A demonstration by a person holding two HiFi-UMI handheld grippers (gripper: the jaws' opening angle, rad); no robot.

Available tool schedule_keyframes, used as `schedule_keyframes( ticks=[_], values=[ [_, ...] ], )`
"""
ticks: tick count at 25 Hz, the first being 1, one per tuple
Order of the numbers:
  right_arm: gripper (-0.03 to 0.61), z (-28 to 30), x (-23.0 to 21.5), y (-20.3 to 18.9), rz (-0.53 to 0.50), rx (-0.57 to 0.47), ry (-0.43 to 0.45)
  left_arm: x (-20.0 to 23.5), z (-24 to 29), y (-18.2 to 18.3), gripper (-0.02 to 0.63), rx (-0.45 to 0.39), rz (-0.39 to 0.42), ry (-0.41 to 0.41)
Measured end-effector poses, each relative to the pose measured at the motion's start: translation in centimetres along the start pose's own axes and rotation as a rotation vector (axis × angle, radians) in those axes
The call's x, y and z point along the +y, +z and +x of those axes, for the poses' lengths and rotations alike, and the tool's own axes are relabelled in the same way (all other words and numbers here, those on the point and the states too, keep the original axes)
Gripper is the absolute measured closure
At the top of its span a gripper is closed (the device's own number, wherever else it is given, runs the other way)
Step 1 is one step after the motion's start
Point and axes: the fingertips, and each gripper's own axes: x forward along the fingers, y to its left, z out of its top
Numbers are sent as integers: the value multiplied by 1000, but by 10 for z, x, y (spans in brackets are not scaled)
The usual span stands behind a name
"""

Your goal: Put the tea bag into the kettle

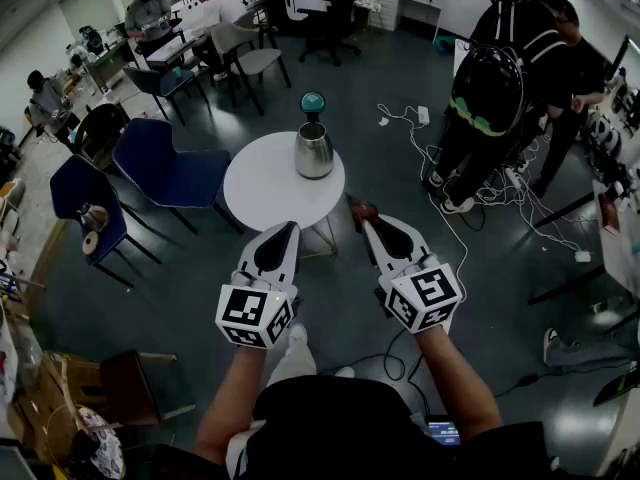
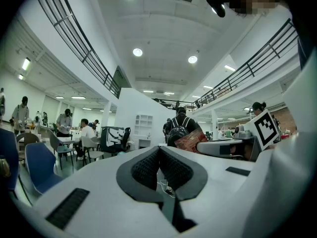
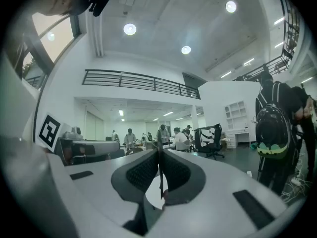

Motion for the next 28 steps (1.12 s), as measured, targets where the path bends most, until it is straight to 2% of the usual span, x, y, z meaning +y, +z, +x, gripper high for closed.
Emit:
schedule_keyframes(
  ticks=[12,19,28],
  values=[
    [538,18,-7,-4,30,-8,7,16,11,-6,598,8,-13,6],
    [540,50,0,-5,24,2,-2,47,19,-8,598,14,-25,-4],
    [538,108,-13,3,25,1,-14,96,56,-5,598,20,-32,-20]
  ],
)
